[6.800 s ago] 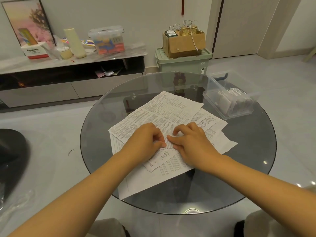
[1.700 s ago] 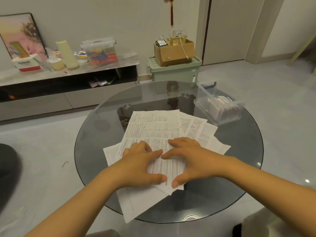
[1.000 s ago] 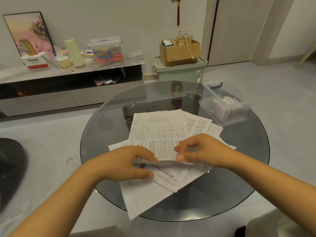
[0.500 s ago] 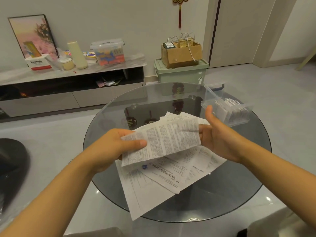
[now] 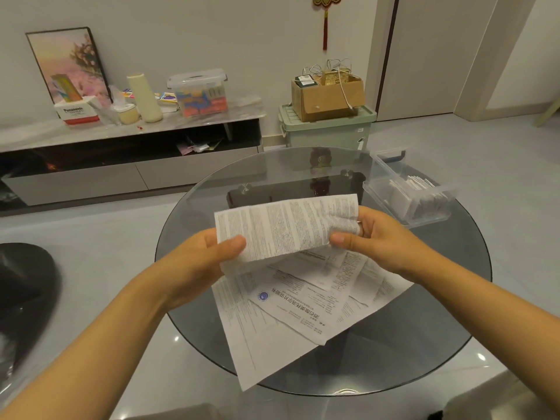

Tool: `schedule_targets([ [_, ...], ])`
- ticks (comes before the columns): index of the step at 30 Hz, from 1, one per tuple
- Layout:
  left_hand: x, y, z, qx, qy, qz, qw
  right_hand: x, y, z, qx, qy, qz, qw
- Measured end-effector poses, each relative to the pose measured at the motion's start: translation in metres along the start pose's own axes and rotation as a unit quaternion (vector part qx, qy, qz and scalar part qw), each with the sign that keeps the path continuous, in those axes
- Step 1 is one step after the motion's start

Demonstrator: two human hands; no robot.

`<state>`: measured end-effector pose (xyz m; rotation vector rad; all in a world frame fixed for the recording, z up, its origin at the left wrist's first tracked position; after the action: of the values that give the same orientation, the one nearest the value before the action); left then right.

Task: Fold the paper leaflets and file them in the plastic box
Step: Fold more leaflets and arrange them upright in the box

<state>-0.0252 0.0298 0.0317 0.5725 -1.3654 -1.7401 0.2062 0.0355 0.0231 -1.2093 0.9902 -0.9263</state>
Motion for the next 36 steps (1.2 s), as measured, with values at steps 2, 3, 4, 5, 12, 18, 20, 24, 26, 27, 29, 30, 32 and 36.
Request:
schedule_targets([
  [2, 0.002, 0.000, -0.003, -0.035, -0.013, -0.009, 0.999, -0.001, -0.003, 0.002, -0.020, 0.012, 0.012, 1.000],
  [3, 0.003, -0.001, -0.005, -0.057, -0.009, -0.004, 0.998, -0.001, -0.004, 0.002, -0.021, 0.015, 0.014, 1.000],
  [4, 0.002, -0.002, -0.006, -0.087, 0.008, 0.005, 0.996, -0.001, -0.005, 0.002, -0.016, 0.017, 0.015, 1.000],
  [5, 0.001, -0.003, -0.006, -0.125, 0.031, 0.013, 0.992, -0.002, -0.005, 0.002, -0.009, 0.017, 0.015, 1.000],
  [12, 0.003, -0.016, -0.003, -0.101, 0.057, 0.065, 0.991, -0.005, -0.003, 0.002, 0.054, 0.055, -0.012, 0.997],
  [18, -0.001, -0.042, -0.009, -0.080, 0.117, 0.171, 0.975, -0.006, 0.035, -0.008, 0.171, 0.088, -0.137, 0.972],
  [20, -0.004, -0.047, -0.006, -0.175, 0.166, 0.176, 0.955, -0.006, 0.041, -0.010, 0.200, 0.090, -0.158, 0.963],
  [24, -0.006, -0.048, -0.007, -0.253, 0.194, 0.177, 0.931, -0.003, 0.045, -0.019, 0.238, 0.090, -0.122, 0.959],
  [26, -0.007, -0.047, -0.010, -0.278, 0.180, 0.163, 0.929, -0.002, 0.045, -0.022, 0.290, 0.086, -0.099, 0.948],
  [27, -0.007, -0.045, -0.011, -0.296, 0.174, 0.154, 0.927, -0.001, 0.045, -0.022, 0.322, 0.085, -0.094, 0.938],
  [29, -0.008, -0.044, -0.011, -0.328, 0.166, 0.144, 0.919, -0.001, 0.046, -0.017, 0.376, 0.084, -0.090, 0.919],
  [30, -0.008, -0.045, -0.010, -0.339, 0.162, 0.149, 0.915, -0.001, 0.046, -0.014, 0.394, 0.084, -0.092, 0.911],
  [32, -0.008, -0.050, -0.007, -0.354, 0.153, 0.177, 0.905, -0.002, 0.046, -0.009, 0.414, 0.087, -0.100, 0.900],
  [36, -0.007, -0.042, -0.004, -0.452, 0.162, 0.146, 0.865, 0.000, 0.037, -0.013, 0.437, 0.062, -0.054, 0.896],
])
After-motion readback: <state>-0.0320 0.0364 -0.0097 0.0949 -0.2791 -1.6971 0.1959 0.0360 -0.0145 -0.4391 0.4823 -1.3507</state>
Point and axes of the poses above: each hand's wrist, its own x-axis away from the middle knuckle, its own z-axis out of the back of the hand, y = z × x, the point moved 5 cm from there along -x, towards the middle knuckle, and after that the axes turned 15 degrees about -x, right-handed, at the moved point
